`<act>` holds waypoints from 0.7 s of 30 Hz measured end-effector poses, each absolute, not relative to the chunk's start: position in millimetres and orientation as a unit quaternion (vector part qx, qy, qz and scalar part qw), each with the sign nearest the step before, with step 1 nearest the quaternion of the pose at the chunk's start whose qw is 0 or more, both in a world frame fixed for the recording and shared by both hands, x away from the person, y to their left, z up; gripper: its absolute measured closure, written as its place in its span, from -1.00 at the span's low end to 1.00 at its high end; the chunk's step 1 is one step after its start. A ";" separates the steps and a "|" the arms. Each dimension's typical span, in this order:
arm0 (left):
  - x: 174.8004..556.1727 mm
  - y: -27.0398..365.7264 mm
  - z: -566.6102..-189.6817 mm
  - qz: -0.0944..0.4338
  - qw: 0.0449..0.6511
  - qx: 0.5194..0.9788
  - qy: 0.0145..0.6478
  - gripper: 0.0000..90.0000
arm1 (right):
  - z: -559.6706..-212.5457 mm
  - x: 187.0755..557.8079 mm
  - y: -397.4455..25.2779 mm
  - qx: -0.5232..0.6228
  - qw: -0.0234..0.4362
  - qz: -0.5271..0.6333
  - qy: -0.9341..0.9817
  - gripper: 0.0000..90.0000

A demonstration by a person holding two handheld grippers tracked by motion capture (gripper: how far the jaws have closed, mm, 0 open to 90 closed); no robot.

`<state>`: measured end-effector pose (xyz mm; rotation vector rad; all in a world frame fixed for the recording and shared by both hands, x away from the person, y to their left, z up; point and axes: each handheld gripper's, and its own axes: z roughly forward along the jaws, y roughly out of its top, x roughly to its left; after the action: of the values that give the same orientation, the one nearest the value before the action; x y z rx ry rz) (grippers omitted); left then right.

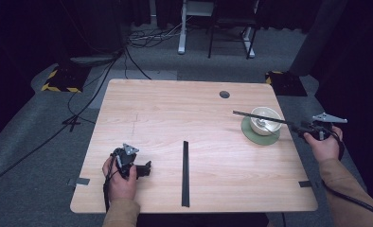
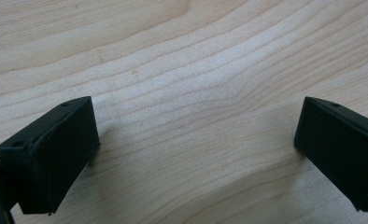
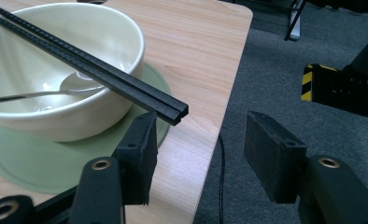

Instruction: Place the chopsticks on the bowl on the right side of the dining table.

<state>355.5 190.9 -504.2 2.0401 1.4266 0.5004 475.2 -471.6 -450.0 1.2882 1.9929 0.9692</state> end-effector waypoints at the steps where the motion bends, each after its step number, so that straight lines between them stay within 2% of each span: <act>1: 355.5 190.9 -504.2 0.188 0.297 0.767 0.537 -1.00 | -450.0 475.2 -471.6 0.482 0.285 0.362 0.745 0.01; 21: 355.5 190.9 -504.2 0.188 0.297 0.767 0.537 -1.00 | -451.3 496.9 -476.4 0.500 0.288 0.363 0.731 0.01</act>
<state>355.5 190.9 -504.2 2.0397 1.4266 0.5007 496.9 -476.4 -451.3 1.3364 1.9534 0.9685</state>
